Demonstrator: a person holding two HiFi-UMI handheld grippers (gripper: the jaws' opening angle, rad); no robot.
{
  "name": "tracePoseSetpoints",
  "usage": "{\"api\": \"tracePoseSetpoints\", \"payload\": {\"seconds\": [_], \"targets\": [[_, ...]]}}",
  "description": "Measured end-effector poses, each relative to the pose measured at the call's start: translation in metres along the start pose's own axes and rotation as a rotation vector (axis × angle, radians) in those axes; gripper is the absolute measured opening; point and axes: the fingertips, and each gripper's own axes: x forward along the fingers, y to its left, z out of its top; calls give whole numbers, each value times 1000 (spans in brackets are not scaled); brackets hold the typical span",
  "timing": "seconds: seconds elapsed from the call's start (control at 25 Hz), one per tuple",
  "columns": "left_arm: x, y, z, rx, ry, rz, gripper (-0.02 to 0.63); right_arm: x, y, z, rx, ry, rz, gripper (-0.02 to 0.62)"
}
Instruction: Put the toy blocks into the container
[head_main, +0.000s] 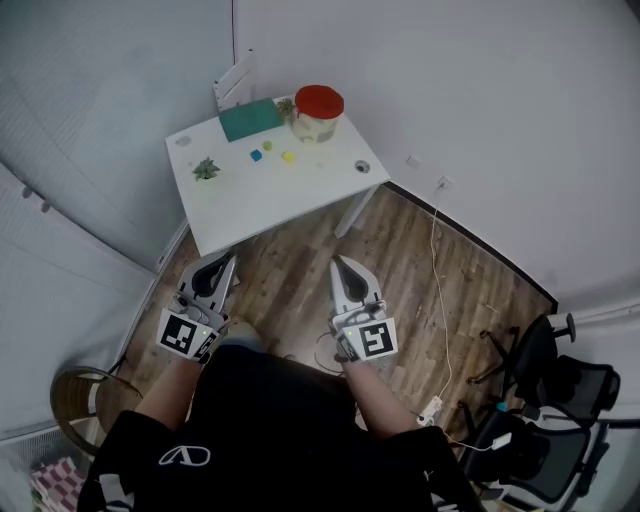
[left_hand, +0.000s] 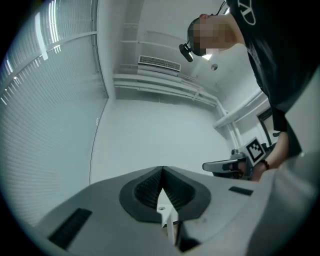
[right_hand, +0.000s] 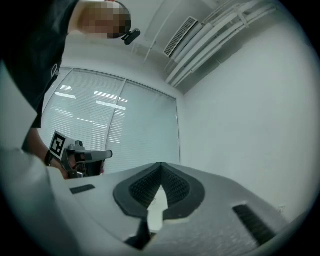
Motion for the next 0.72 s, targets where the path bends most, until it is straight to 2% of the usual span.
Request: {"api": "tracePoseSetpoints", "payload": {"seconds": [0.16,0.32,0.72], "targets": [[15,17,-11,-4,15,12,5,22,-14,-10,17,10,7,5],[46,53,-24,-12,12,18,5,65,-31,-21,19,15,14,5],[150,192,-51,-43,-24,-12,5,223,-82,-37,-23,50,-8,5]]}}
